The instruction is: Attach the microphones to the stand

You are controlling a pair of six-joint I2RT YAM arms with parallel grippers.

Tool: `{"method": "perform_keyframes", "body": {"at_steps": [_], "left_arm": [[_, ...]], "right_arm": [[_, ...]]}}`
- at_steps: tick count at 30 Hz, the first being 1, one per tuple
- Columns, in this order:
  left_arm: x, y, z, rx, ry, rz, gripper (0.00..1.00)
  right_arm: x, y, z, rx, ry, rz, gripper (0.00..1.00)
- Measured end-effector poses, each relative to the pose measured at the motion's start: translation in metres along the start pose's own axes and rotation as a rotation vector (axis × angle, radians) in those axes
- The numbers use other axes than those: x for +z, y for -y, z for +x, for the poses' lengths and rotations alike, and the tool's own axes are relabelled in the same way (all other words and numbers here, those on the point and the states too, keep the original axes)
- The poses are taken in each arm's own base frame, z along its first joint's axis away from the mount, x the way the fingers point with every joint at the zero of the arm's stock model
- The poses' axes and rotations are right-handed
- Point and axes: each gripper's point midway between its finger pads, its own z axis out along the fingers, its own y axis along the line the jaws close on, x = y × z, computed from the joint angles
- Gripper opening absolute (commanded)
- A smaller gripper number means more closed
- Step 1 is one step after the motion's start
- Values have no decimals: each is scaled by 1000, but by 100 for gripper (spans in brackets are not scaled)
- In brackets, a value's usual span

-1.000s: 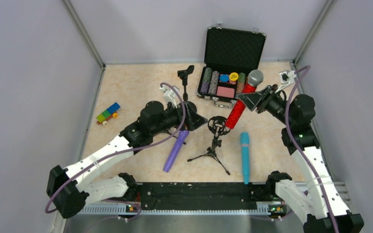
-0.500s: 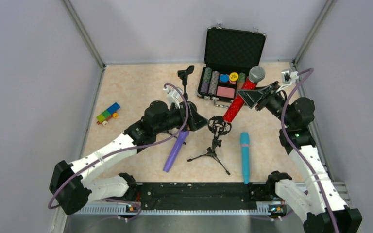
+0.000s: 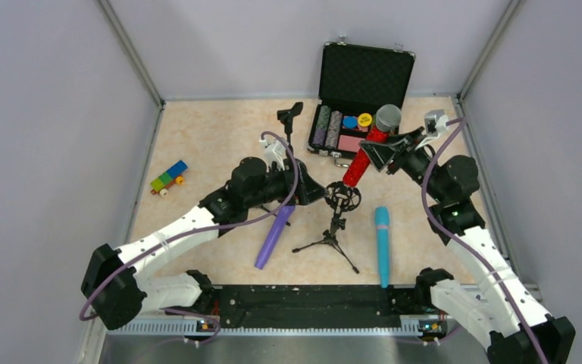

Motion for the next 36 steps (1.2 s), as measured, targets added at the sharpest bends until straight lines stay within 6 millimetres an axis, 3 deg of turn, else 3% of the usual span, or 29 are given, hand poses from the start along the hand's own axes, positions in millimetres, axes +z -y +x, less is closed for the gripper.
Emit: {"method": "perform_keyframes", "body": {"at_steps": [14, 25, 36], "left_arm": [[5, -7, 6, -8, -22, -15, 95], [13, -16, 20, -22, -80, -23, 93], [12, -15, 21, -23, -87, -16, 93]], "right_arm": [[14, -6, 23, -40, -44, 7, 0], [17, -12, 26, -35, -48, -5, 0], [15, -5, 32, -39, -71, 24, 0]]}}
